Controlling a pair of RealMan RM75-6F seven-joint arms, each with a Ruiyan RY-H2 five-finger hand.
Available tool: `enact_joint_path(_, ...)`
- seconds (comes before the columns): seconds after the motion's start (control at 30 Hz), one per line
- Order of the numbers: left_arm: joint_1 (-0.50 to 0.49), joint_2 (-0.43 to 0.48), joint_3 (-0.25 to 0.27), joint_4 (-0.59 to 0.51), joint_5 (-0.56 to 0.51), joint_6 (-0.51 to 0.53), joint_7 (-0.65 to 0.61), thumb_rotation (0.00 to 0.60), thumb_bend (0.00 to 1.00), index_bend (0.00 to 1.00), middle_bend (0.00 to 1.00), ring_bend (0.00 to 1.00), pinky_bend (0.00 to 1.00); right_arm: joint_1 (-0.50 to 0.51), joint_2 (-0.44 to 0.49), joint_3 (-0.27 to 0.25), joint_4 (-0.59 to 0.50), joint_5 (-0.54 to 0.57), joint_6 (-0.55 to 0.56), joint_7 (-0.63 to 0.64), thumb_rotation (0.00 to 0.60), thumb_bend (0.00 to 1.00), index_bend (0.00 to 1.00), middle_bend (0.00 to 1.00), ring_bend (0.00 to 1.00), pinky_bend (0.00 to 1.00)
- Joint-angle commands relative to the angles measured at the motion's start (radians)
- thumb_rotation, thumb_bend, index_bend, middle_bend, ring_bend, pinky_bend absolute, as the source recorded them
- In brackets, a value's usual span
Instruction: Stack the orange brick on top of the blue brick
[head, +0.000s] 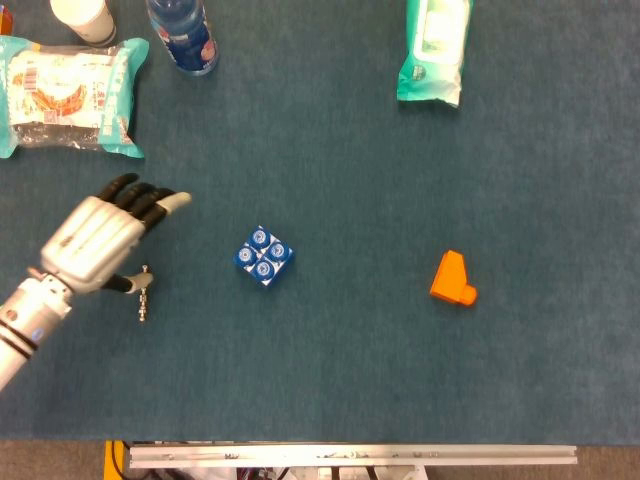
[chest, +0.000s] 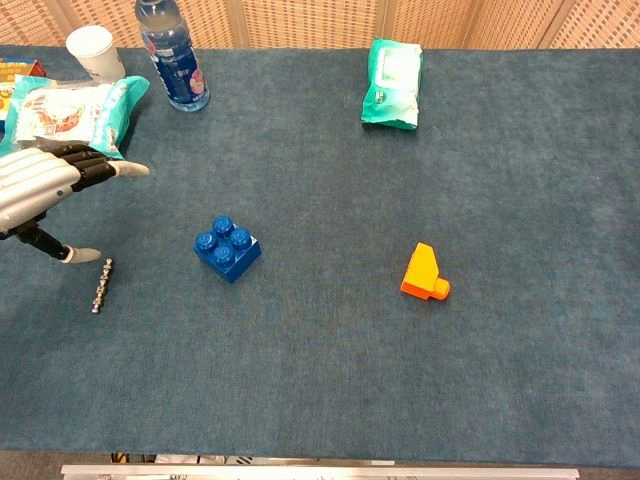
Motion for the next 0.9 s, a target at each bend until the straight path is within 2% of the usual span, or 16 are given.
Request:
enact_joint_path(0.03, -0.040, -0.044, 0.012, 0.052, 0.031, -0.019, -0.029, 0.600, 0.15, 0.11, 0.17, 0.16, 0.10, -0.002, 0.001, -0.001, 0.000, 0.001, 0.002, 0.001, 0.600, 0.19, 0.26, 0.32, 0.25, 0.30)
enact_joint_path(0.3, -0.111, -0.119, 0.023, 0.144, 0.066, -0.023, -0.115, 0.600, 0.15, 0.10, 0.16, 0.16, 0.10, -0.011, 0.002, -0.003, -0.003, 0.006, 0.014, 0.000, 0.600, 0.19, 0.26, 0.32, 0.25, 0.30)
enact_joint_path(0.9, -0.232, -0.244, 0.015, 0.241, 0.021, -0.090, -0.209, 0.600, 0.15, 0.10, 0.16, 0.16, 0.10, -0.033, 0.015, -0.003, 0.004, 0.020, 0.035, 0.019, 0.600, 0.19, 0.26, 0.32, 0.25, 0.30)
